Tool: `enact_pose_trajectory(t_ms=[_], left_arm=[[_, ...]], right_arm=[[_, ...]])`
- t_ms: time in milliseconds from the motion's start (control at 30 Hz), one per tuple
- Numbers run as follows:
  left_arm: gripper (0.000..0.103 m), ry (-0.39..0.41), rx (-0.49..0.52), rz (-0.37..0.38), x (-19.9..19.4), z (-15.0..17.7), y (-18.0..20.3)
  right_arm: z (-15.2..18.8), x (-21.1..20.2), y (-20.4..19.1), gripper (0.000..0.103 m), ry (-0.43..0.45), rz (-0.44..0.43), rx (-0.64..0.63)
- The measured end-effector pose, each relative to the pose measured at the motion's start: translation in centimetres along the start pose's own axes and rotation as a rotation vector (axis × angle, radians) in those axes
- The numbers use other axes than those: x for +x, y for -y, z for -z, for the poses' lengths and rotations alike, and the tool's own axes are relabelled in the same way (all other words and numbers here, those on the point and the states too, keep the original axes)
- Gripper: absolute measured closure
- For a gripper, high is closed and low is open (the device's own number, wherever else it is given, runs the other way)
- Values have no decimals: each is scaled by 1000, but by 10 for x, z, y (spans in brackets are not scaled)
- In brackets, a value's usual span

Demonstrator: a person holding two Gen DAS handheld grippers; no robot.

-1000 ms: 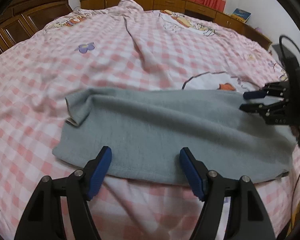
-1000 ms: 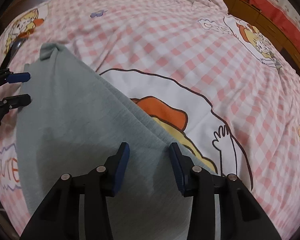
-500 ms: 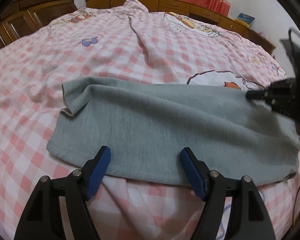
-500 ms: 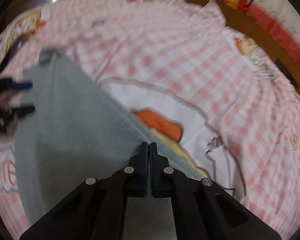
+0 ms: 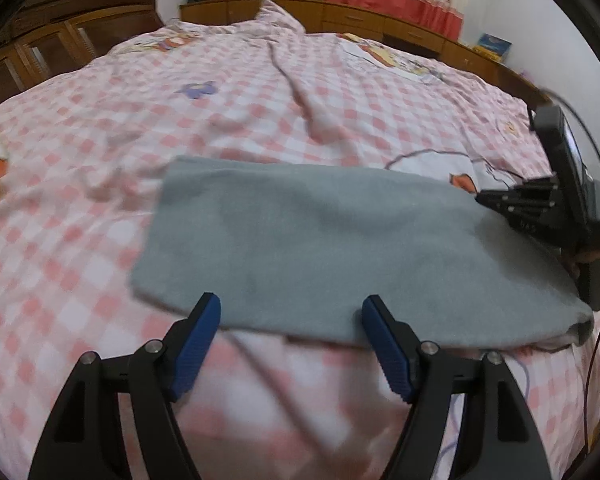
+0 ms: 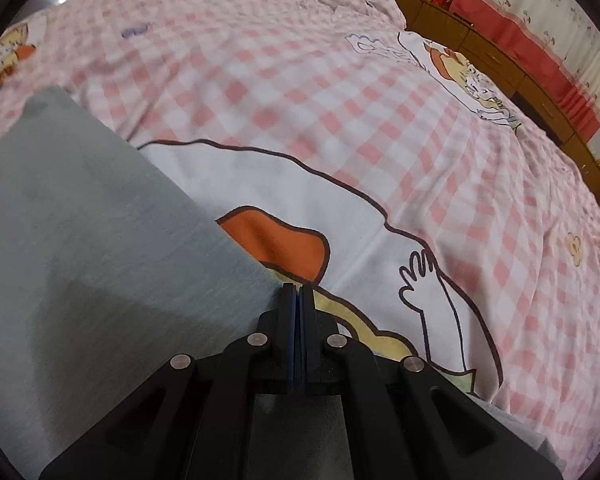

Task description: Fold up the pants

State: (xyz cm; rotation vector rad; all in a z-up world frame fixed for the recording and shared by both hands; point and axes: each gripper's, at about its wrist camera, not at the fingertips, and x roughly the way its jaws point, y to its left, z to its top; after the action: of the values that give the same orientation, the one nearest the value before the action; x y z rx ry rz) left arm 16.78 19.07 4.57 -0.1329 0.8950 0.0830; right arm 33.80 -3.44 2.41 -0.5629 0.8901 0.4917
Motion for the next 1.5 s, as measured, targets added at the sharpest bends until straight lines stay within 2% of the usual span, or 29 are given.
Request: enact_pose_trajectory(t_ms=[133, 200, 300, 367, 467, 600, 733, 800, 900, 1067, 1133, 1267, 1333, 1400, 1500], left_arm=[[26, 3, -75, -56, -13, 3, -33], [26, -3, -119, -76, -16, 6, -49], [26, -6, -203, -40, -20, 11, -69], [26, 3, -226, -27, -22, 12, -72], [26, 9, -212, -26, -27, 14, -63], [26, -1, -185, 12, -34, 22, -41], [26, 3, -165, 75, -42, 33, -15], [26, -9, -154, 79, -43, 42, -2], [26, -9, -139, 100, -44, 51, 12], [26, -4, -96, 80, -46, 58, 25], [26, 1, -89, 82, -46, 60, 27], [24, 23, -96, 105, -47, 66, 24], [24, 32, -98, 112, -47, 68, 23], [24, 42, -96, 123, -48, 69, 22], [24, 55, -92, 147, -50, 71, 20]], right_arm=[[1, 5, 5, 102, -21, 86, 48], [4, -1, 12, 102, -4, 68, 96], [8, -29, 17, 100, 40, 23, 145], [13, -50, 19, 86, 51, -21, 182], [35, -92, 21, 74, 76, -73, 234], [69, -132, 15, 72, 83, -62, 277], [103, -162, 4, 67, 108, -103, 325], [119, -172, -3, 63, 125, -127, 366], [139, -178, -12, 60, 150, -176, 478], [163, -156, -33, 60, 95, -217, 707], [165, -152, -41, 60, 95, -188, 745], [159, -145, -48, 60, 87, -16, 807], [154, -140, -50, 61, 73, 20, 834], [149, -140, -57, 61, 81, 81, 821], [140, -142, -63, 68, 86, 163, 798]])
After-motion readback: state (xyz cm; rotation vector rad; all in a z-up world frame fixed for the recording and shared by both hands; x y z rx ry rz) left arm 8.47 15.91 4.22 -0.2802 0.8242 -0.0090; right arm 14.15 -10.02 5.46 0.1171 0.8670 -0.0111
